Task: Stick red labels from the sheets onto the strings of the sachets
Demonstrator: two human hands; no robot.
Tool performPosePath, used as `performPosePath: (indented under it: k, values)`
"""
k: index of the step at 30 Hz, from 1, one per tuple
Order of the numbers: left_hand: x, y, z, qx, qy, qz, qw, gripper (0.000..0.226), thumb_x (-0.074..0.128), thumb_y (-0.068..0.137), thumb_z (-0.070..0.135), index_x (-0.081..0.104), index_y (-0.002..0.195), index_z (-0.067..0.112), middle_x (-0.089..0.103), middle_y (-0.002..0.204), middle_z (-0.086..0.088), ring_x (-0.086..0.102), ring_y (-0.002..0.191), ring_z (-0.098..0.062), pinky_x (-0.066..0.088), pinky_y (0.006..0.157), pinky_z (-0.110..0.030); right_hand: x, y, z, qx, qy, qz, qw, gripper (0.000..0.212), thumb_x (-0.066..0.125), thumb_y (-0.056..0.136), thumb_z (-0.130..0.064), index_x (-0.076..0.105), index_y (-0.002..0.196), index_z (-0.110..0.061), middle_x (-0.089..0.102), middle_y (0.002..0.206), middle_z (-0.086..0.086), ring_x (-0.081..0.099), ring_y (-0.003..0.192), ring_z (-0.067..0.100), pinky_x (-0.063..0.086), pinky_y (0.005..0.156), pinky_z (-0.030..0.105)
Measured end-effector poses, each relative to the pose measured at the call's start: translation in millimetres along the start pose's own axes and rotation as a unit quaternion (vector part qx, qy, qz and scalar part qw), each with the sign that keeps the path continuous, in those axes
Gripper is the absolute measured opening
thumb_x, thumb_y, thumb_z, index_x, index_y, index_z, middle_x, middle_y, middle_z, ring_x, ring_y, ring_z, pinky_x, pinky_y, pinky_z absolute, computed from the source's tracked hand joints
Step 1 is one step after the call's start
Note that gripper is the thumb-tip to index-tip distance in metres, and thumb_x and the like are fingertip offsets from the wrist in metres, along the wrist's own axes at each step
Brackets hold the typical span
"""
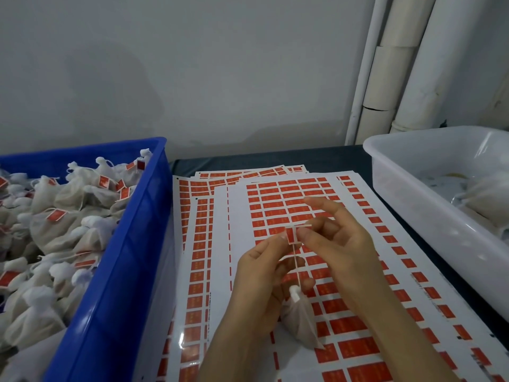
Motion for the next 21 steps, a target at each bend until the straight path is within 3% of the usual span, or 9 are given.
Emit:
performPosePath:
  k: [5,10,16,18,21]
  values:
    - [-2.4,2.4,-1.5,0.011,0.007,-0.001,1.000,0.025,0.054,0.090,0.034,0.068,0.103,0.019,0.074,0.096,0.002,0.071,0.089,-0.014,0.056,0.066,-0.022,1.4,0.0,0.3,-0.002,-0.022,-0.001,1.000,0.044,0.062,0.061,-0.051,0.054,0.104,-0.044,0.065,0.091,-0.027,0.062,0.089,-0.007,0.047,0.064,0.005]
    - [-1.1,1.2,1.9,0.029,0.010,-0.004,1.000,0.042,0.060,0.072,0.044,0.070,0.102,0.017,0.074,0.097,0.000,0.071,0.089,-0.015,0.056,0.067,-0.022,0.8,0.0,0.2,-0.005,-0.030,0.008,1.000,0.040,0.062,0.062,-0.047,0.054,0.101,-0.044,0.065,0.090,-0.026,0.062,0.088,-0.007,0.045,0.062,0.003]
    - [0.4,1.6,3.0,0.026,0.002,-0.007,1.000,0.028,0.052,0.086,0.045,0.071,0.093,0.025,0.075,0.091,0.004,0.071,0.085,-0.012,0.055,0.062,-0.020,-1.9,0.6,4.3,0.007,-0.038,0.022,0.999,0.036,0.060,0.063,-0.052,0.058,0.099,-0.045,0.062,0.090,-0.034,0.058,0.090,-0.013,0.044,0.061,0.002]
    - [2.4,-0.5,6.2,0.043,0.010,-0.006,0.999,0.035,0.052,0.074,0.057,0.073,0.086,0.031,0.074,0.090,0.007,0.071,0.083,-0.012,0.057,0.064,-0.024,-3.8,0.9,5.5,0.010,-0.050,0.034,0.998,0.032,0.059,0.063,-0.052,0.059,0.094,-0.045,0.061,0.090,-0.036,0.056,0.091,-0.015,0.042,0.060,0.000]
    - [0.4,-3.8,9.8,0.097,0.081,0.036,0.991,0.039,0.062,0.059,0.058,0.072,0.088,0.035,0.073,0.091,0.008,0.070,0.087,-0.016,0.058,0.071,-0.031,-5.5,0.8,6.9,0.016,-0.064,0.047,0.997,0.022,0.058,0.063,-0.052,0.061,0.083,-0.044,0.060,0.082,-0.041,0.055,0.086,-0.019,0.039,0.057,-0.003]
Point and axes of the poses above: each hand's wrist, its own y-axis towards the middle knuckle, its own x-axis out of the palm, z = x × y, the point moved 7 cm from there along y, towards the middle knuckle
